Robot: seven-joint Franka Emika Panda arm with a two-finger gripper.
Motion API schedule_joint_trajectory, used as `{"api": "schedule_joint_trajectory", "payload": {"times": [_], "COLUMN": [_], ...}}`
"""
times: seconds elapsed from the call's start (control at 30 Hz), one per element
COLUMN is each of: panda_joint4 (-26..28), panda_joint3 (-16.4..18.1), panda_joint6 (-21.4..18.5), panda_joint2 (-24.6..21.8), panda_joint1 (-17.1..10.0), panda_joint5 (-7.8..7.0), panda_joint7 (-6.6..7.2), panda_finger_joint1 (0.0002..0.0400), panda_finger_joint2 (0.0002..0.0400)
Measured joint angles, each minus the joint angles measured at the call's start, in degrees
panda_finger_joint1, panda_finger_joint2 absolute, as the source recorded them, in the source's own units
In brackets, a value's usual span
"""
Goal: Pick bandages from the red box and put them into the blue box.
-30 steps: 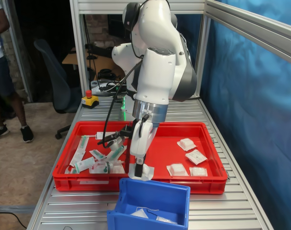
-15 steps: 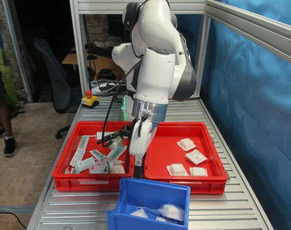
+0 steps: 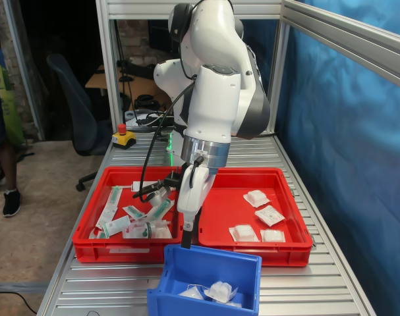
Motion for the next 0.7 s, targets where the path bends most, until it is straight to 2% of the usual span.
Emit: {"api": "schedule_joint_trajectory", "payload": {"times": [0.1,0.13,0.7], "panda_joint4": [0.0,0.0,0.0], "panda_joint3": [0.0,0.0,0.4], "panda_joint6": [0.0,0.0,0.18], "panda_joint2": [0.0,0.0,-1.23], "panda_joint1": [0.0,0.0,0.15], "panda_joint5": [0.0,0.0,0.0], "panda_joint7": [0.0,0.0,0.0], "panda_finger_joint1": [0.0373,0.0395,0.04], "panda_finger_joint2": [0.0373,0.0395,0.04]}}
